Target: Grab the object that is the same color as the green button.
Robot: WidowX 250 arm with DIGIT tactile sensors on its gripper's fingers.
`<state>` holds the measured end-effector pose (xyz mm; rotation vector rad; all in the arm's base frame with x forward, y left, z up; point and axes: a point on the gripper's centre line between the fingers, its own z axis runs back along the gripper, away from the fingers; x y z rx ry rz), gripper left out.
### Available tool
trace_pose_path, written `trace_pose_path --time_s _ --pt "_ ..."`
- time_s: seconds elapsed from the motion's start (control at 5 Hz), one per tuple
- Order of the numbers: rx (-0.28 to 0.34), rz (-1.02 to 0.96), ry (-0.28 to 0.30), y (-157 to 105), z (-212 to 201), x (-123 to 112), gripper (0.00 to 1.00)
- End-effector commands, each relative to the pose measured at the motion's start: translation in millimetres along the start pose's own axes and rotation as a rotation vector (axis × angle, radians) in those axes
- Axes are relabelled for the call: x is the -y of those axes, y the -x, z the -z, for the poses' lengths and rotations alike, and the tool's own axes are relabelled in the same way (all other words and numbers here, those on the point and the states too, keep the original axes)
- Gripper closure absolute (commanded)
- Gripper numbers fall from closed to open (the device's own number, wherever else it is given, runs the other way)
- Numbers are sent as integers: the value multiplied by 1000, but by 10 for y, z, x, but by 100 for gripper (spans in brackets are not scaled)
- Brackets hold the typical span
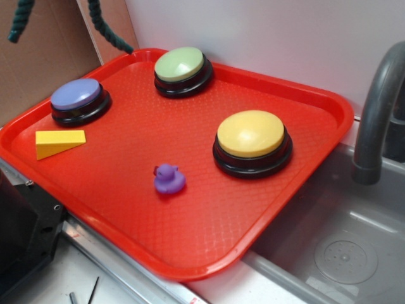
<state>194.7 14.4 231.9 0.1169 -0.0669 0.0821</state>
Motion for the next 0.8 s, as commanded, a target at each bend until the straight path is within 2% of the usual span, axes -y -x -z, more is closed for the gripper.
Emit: trace_pose_path --time_s 0.0,0.4,0.6 --pt "42 -4 -1 -130 -5 -6 100" --pt "75 -59 80 -47 36 -106 100" --pt "72 -84 82 -28 81 -125 100"
